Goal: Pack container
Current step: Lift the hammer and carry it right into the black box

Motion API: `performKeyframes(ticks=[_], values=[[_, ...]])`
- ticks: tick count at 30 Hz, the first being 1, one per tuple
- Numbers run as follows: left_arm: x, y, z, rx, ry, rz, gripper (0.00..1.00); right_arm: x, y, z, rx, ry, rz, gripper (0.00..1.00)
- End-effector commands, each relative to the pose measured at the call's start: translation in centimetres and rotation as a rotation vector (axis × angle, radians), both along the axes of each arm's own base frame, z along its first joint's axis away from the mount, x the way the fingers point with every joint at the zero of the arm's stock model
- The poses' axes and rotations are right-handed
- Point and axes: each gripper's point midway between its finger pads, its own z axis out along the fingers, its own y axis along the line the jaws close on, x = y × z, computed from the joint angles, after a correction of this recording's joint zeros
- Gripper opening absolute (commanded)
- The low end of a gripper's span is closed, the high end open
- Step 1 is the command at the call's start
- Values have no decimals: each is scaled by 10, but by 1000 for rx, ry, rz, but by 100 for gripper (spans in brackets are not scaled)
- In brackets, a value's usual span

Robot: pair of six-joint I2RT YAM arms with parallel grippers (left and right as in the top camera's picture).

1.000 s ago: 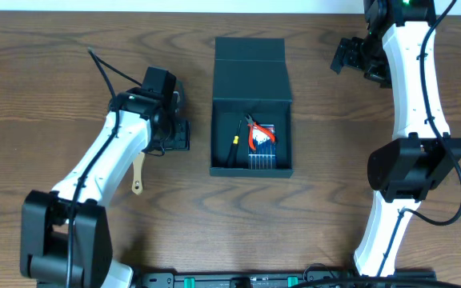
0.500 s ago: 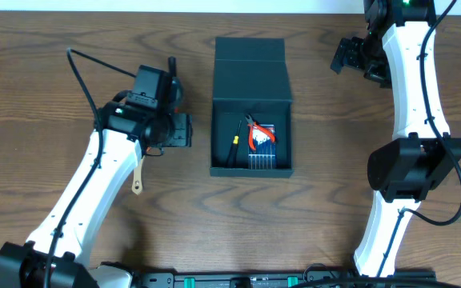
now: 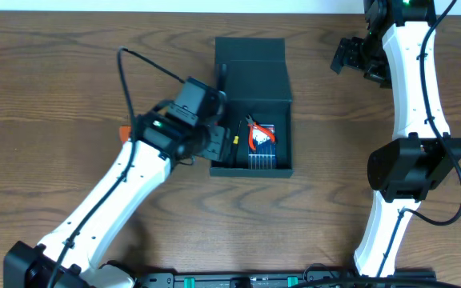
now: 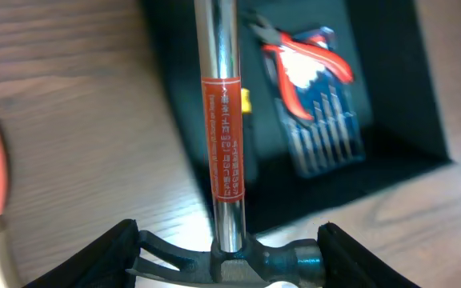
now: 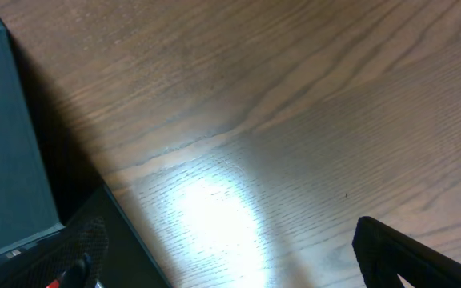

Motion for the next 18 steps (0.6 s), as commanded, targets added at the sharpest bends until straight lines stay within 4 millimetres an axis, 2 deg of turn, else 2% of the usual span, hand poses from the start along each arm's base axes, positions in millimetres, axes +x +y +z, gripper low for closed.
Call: performKeyframes(ticks=[1,11,18], values=[[-3,-16,17,-20,-55,-64,61,2,0,7,-11,-20,9,99],[-16,-38,17,4,-95,-214,61,2,0,7,-11,-20,9,99],[-15,-40,0,54,-79,-286,61,2,0,7,-11,-20,9,99]])
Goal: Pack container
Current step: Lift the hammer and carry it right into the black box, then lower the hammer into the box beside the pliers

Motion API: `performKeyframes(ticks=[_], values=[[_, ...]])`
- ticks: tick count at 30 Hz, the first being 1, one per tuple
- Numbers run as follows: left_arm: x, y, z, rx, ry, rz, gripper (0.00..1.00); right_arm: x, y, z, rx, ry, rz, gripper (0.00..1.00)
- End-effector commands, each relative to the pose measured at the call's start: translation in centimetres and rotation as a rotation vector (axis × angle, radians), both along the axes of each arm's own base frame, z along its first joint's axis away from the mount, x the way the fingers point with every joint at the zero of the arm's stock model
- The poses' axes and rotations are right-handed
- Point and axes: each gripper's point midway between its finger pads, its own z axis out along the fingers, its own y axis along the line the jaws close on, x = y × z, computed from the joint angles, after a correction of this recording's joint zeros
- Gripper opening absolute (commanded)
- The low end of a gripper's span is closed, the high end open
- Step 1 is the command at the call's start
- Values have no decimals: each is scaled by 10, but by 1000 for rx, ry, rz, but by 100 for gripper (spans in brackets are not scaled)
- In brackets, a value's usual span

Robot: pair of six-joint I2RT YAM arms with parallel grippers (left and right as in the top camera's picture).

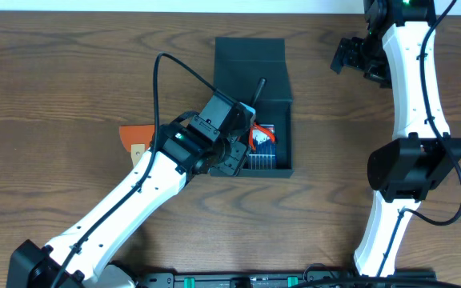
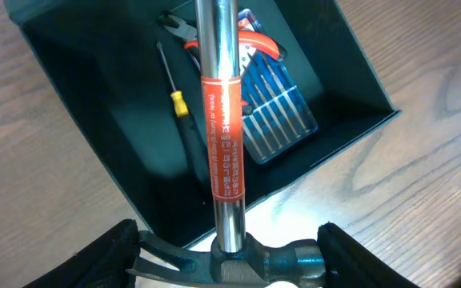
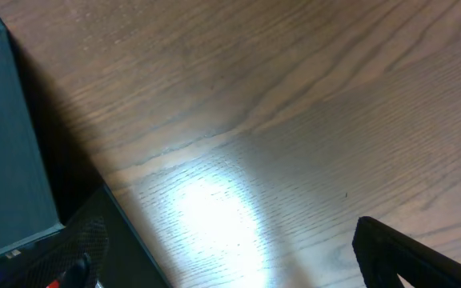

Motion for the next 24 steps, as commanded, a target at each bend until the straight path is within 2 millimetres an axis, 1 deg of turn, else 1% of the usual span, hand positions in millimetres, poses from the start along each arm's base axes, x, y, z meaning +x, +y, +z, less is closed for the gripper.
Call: performKeyframes(ticks=[1,10,14,18,24], values=[[6,-5,-4,30,-17,-67,61,2,0,7,-11,-20,9,99],[14,-12,-47,93,47,-93,61,2,0,7,-11,-20,9,99],[17,-14,-62,112,63,-107,61,2,0,7,-11,-20,9,99],[19,-15,-70,125,71,-114,61,2,0,7,-11,-20,9,99],[21,-16,-72,129,66,-126,61,2,-1,7,-11,-20,9,99]])
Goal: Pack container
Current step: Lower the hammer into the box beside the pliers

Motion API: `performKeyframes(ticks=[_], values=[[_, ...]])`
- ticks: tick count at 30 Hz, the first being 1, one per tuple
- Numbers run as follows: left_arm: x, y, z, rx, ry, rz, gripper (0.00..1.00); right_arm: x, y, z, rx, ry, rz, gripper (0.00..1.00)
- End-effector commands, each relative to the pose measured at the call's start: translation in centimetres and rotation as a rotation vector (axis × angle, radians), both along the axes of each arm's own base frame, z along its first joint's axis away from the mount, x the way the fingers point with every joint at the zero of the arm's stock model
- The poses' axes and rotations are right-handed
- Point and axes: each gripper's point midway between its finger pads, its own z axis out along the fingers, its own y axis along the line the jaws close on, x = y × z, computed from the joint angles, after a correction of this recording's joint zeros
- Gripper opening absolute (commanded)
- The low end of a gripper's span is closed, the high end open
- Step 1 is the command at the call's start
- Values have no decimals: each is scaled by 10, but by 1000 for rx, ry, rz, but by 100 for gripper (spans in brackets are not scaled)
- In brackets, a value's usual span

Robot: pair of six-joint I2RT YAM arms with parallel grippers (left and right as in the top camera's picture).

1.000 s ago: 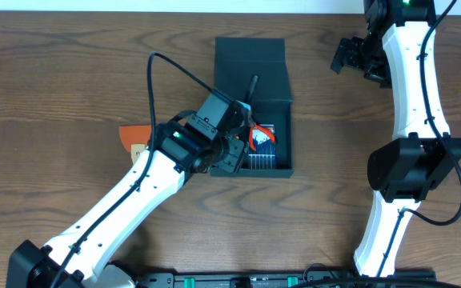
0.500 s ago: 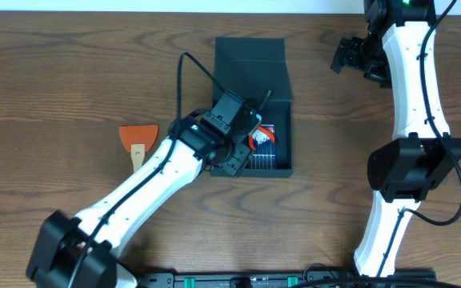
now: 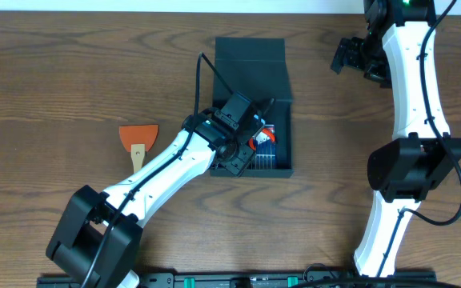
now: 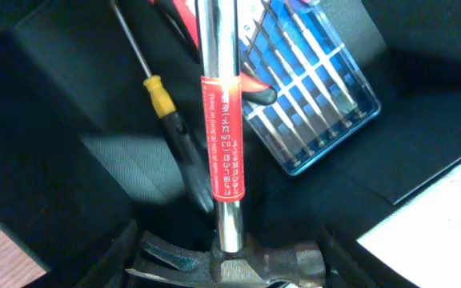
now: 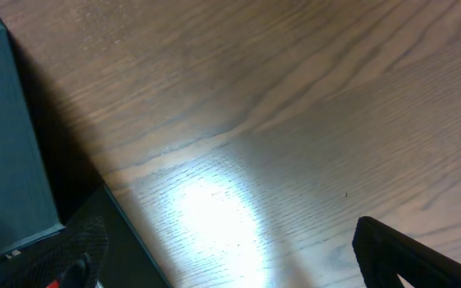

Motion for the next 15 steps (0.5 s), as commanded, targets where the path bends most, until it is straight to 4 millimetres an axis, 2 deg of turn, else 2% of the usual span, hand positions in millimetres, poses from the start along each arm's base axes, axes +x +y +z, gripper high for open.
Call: performKeyframes(ticks=[1,15], values=[[7,-5,5,-3,-26,-19,61,2,-1,7,-11,-20,9,99],[7,-3,-16,34,12,-20,61,2,0,7,-11,-20,9,99]])
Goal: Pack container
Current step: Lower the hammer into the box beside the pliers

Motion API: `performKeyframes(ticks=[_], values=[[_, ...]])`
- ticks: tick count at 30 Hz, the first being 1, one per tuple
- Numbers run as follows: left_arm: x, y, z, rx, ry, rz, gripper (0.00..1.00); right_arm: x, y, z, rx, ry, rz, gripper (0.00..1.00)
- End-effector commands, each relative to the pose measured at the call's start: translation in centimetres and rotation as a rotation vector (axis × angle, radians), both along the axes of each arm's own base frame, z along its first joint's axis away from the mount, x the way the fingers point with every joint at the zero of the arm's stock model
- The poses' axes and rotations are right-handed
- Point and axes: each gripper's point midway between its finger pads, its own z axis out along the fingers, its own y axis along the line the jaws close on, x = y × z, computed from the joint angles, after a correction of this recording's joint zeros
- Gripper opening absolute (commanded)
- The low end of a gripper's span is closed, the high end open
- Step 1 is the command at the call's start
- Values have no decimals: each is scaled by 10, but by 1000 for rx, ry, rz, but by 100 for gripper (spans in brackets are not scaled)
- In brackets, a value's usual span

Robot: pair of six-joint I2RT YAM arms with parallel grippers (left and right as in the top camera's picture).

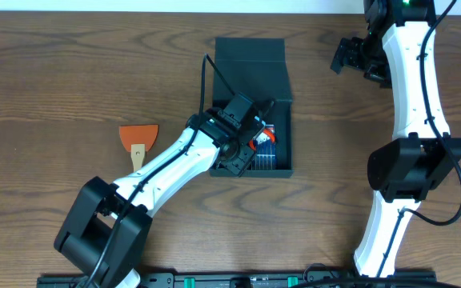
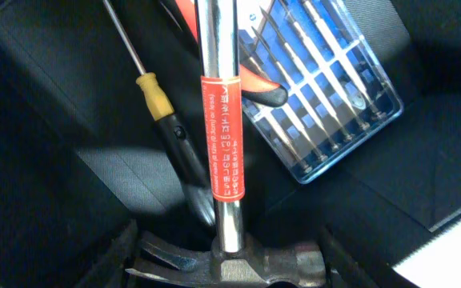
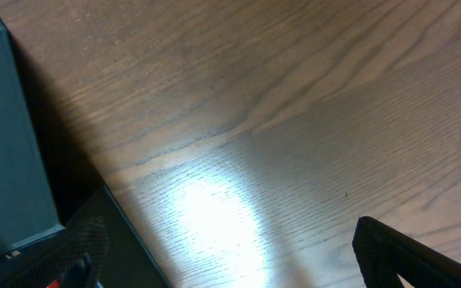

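The black container (image 1: 282, 164) stands open in the middle of the table, its lid (image 1: 250, 68) folded back. My left gripper (image 2: 226, 266) is shut on the head of a steel hammer (image 2: 221, 136) with a red label, held low inside the container. Beneath the hammer lie a yellow-and-black screwdriver (image 2: 160, 112), red pliers (image 2: 253, 86) and a blue bit set (image 2: 334, 104). In the overhead view the left gripper (image 1: 242, 134) covers the container's left half. My right gripper (image 1: 350, 58) hangs open at the far right, away from the container, with nothing in it.
An orange scraper (image 1: 138, 138) lies on the wooden table (image 1: 54, 80) left of the container. The right wrist view has bare wood (image 3: 294, 120) and the container's lid edge (image 3: 6, 144) at its left.
My left gripper and the hammer have shifted slightly within the container; the bit set now sits a little further right in the wrist view. The right arm has not moved.
The left gripper first held the hammer over the table at the container's left edge. Then it was above the container's front-left corner. Then it was down inside, over the screwdriver and pliers, where it stays now. The right gripper stayed open throughout.
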Motion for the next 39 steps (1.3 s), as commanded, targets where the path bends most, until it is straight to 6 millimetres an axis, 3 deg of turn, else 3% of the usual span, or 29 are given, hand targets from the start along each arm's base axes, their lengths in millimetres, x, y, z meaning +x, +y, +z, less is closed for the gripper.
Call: performKeyframes(ticks=[1,20,30,39], values=[[5,-2,0,9,-12,-16,61,2,0,7,-11,-20,9,99],[8,1,-1,31,-26,-12,62,2,0,7,-11,-20,9,99],[5,3,-16,59,10,-13,62,2,0,7,-11,-20,9,99],[6,3,-17,58,8,-13,63,2,0,7,-11,-20,9,99]])
